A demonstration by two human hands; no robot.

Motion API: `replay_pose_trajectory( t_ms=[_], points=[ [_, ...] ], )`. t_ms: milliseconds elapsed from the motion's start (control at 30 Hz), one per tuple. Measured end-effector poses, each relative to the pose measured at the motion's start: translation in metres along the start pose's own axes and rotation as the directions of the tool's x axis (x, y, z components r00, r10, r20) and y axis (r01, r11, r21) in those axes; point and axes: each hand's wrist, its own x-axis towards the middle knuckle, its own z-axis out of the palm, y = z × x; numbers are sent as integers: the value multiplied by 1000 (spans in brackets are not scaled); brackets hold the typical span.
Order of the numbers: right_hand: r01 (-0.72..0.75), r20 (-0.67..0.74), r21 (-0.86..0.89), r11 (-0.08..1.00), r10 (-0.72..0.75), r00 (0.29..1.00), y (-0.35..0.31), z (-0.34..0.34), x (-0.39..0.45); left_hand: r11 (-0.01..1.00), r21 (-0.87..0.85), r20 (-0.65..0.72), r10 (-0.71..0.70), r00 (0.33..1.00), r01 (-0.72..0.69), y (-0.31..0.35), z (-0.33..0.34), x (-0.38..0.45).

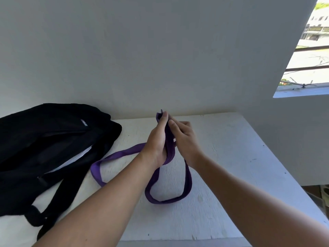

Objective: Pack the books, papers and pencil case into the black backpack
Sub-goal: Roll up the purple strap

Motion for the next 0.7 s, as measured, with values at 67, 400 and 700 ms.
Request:
replay_pose_trajectory(
  t_ms=[67,400,700],
  points=[
    [15,27,-75,997,-13,1000,2,6,-1,998,-67,-23,8,1000,-9,2,2,-2],
    [-160,80,141,977,149,986,0,10,-2,956,-238,-156,137,978,-172,36,-10,6],
    [-347,522,198,917,202,829,-28,20,-4,839,-483,-88,238,967,-251,98,-25,8]
  ],
)
